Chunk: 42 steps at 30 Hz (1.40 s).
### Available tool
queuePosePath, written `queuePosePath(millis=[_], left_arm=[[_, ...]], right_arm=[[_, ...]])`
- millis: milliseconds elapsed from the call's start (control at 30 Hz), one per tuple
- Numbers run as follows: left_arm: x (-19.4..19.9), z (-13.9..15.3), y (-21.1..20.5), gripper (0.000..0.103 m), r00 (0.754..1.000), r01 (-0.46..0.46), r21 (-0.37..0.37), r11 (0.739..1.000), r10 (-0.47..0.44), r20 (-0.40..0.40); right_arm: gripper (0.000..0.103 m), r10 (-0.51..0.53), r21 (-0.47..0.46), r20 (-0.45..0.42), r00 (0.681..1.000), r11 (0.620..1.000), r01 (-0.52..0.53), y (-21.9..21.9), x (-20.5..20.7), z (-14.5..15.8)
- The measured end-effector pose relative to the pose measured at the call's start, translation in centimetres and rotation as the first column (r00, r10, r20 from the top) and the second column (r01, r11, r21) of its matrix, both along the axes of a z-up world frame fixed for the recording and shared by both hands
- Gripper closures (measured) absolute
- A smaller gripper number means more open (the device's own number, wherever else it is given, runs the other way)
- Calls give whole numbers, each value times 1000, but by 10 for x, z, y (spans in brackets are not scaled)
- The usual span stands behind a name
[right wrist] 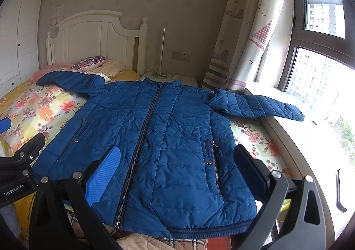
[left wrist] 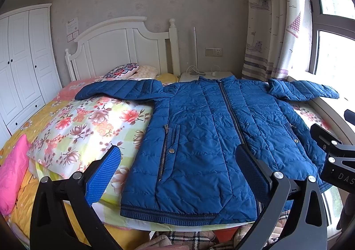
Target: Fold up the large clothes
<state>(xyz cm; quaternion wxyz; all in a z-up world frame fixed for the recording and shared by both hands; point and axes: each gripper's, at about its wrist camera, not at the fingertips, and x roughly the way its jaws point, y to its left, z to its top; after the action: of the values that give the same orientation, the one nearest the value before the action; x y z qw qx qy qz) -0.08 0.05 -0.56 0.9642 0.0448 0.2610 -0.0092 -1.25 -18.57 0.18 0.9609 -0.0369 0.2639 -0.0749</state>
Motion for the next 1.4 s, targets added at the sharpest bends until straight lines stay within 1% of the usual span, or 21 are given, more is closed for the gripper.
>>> queuePosePath(millis=[1400], left_arm=[[0, 0, 0, 4, 1000, 1, -2, 1000, -1, -5]], right_arm=[[2, 10, 2, -1, 1000, 1000, -10, 5, 0, -4]])
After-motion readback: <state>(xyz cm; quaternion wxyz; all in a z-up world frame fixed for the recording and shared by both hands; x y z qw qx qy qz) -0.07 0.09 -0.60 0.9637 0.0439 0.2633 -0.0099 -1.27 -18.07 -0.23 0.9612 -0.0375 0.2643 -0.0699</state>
